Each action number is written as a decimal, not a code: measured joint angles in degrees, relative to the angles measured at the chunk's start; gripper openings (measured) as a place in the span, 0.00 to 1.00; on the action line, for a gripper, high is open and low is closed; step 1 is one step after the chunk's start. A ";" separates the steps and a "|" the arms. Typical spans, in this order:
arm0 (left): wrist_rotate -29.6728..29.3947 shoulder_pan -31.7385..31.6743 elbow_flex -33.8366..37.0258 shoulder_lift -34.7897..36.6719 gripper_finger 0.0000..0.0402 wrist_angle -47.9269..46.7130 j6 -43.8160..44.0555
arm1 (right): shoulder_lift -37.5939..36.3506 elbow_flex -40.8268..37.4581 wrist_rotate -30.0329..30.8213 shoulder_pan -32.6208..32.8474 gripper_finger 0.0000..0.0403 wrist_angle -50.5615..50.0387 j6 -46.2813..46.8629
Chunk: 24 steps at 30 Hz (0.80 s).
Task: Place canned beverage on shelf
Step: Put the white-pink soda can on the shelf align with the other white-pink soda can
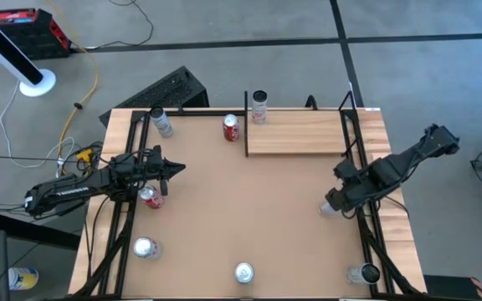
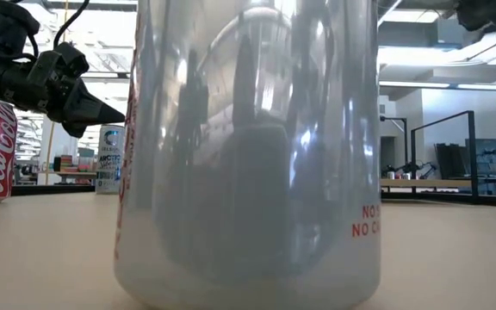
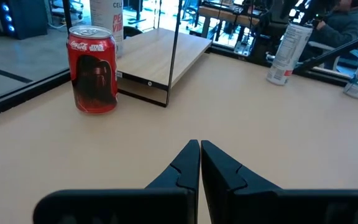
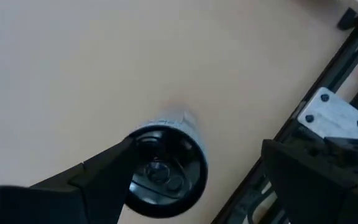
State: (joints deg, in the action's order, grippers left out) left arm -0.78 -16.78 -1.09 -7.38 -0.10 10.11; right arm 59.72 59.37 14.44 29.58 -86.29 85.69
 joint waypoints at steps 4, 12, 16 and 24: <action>-0.01 -0.02 0.01 0.00 0.00 0.00 0.00 | 0.00 0.00 1.66 -1.32 0.91 -0.22 0.00; -0.02 -0.02 0.00 0.00 0.00 0.00 0.01 | 0.51 2.18 5.04 -3.41 0.91 1.52 -0.07; -0.02 -0.02 -0.01 0.00 0.00 0.00 0.00 | 1.98 2.28 4.53 -2.33 0.91 4.64 0.16; -0.02 -0.02 -0.02 0.00 0.00 0.00 0.00 | 8.25 2.27 1.02 -0.87 0.91 1.04 2.50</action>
State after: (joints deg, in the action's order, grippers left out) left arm -0.80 -16.79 -1.10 -7.38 -0.10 10.11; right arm 67.98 61.65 15.46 28.71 -85.25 88.19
